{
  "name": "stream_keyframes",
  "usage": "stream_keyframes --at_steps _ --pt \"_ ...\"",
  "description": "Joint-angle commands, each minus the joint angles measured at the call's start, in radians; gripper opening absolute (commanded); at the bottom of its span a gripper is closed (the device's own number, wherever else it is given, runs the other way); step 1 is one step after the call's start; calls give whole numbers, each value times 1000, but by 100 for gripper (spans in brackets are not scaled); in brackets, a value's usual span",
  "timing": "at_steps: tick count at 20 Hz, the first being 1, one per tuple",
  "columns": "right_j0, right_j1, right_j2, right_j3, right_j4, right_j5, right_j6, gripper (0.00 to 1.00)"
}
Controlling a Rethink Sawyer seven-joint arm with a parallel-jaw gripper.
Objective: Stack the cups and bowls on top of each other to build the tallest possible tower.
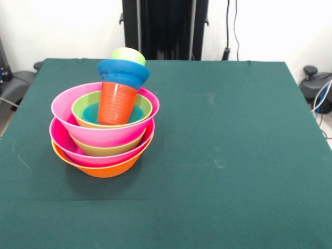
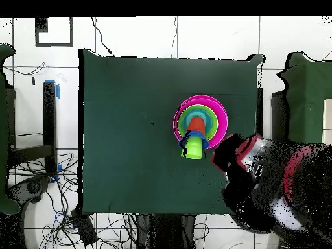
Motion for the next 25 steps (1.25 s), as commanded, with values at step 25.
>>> stream_keyframes --at_steps 25 --pt "25 50 35 -382 -236 321 -584 100"
